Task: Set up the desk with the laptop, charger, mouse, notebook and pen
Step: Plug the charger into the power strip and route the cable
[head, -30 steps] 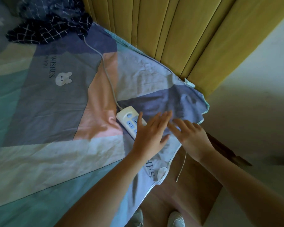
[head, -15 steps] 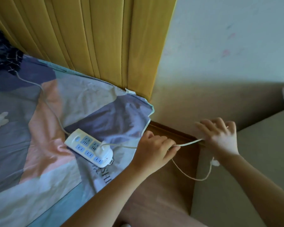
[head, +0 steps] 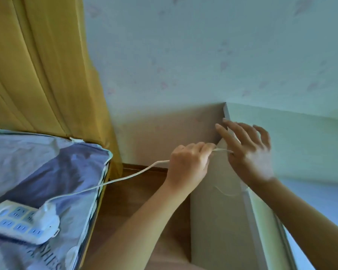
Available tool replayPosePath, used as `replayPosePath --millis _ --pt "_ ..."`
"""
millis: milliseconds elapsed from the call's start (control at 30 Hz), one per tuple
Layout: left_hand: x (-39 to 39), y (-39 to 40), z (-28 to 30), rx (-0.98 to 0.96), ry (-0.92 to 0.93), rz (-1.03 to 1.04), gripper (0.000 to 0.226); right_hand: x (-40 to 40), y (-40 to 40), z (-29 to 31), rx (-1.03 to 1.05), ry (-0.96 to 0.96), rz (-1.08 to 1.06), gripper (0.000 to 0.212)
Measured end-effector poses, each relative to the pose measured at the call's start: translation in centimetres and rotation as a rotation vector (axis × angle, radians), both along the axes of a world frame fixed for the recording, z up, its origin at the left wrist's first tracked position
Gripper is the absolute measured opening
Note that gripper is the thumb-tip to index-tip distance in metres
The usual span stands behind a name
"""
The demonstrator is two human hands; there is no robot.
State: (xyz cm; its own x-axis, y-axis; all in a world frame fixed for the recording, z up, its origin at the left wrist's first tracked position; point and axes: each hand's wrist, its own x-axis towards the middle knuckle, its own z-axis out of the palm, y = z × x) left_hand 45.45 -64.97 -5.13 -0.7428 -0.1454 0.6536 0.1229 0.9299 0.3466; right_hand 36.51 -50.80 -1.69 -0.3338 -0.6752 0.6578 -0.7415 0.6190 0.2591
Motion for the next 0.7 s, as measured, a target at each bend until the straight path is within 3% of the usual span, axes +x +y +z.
replayPosePath --millis 200,333,467,533,700 --pt "-4.4 4.5 3.4 -0.071 0.081 -0.060 0.012 -3.2 6.3 2.4 -0.088 -0.014 -0.063 0.049" --pt "-6.0 8.6 2.7 -0.088 0.053 -0.148 0.024 -3.8 8.8 2.2 -0.063 -0.041 -0.034 0.045" --pt "-6.8 11.2 2.1 -0.059 0.122 -0.172 0.018 -4.3 10.7 1.5 -0.101 -0.072 -0.038 0.041" --pt "-6.6 11.5 2.3 0.073 0.192 -0.180 0.020 -4.8 11.5 1.4 -0.175 -0.109 -0.084 0.039" --pt "-7.0 10.6 3.4 0.627 0.219 -0.174 0.037 -5.6 13.0 2.2 -0.455 -0.367 -0.191 0.027"
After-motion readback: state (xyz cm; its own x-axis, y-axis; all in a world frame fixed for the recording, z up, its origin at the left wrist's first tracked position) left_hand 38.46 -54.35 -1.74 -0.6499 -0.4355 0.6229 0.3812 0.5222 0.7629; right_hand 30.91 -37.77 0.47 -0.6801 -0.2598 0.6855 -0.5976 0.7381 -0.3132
